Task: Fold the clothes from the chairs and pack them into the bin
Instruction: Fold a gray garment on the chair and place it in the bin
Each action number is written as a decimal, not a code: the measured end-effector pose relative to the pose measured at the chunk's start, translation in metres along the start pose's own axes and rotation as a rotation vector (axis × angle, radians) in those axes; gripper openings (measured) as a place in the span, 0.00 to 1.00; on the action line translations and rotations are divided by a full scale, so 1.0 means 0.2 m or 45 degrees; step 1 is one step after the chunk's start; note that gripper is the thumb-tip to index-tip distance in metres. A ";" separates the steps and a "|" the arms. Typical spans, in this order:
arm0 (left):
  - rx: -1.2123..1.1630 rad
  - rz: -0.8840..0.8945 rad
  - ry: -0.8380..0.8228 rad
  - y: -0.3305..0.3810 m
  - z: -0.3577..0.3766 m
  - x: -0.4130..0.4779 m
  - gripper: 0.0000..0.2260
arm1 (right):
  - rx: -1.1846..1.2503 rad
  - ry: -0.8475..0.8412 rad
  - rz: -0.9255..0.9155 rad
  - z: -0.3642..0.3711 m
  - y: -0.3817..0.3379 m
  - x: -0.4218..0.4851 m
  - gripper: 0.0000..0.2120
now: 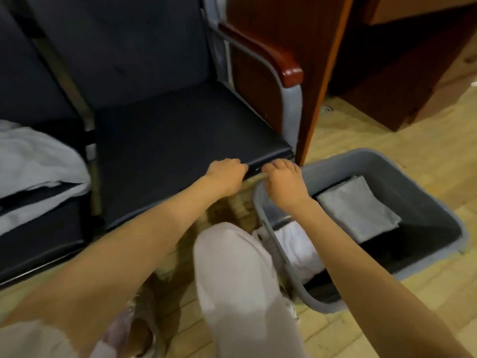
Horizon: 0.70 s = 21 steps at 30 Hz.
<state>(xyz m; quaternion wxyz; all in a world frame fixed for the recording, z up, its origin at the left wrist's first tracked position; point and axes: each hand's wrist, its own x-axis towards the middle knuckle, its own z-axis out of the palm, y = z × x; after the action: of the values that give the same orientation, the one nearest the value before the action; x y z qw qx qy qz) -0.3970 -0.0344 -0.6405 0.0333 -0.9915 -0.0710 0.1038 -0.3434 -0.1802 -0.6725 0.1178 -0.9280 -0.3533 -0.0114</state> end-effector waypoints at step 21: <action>-0.726 -1.446 0.407 -1.76 0.33 -1.18 0.20 | 0.093 -0.263 -1.080 0.29 -1.98 0.71 0.21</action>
<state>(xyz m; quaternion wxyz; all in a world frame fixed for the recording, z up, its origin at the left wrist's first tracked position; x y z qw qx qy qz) -0.6866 0.2820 -0.6286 -0.1711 -0.7729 -0.6025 -0.1016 -0.5005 0.2116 -0.6310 0.0995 -0.6922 -0.7133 0.0466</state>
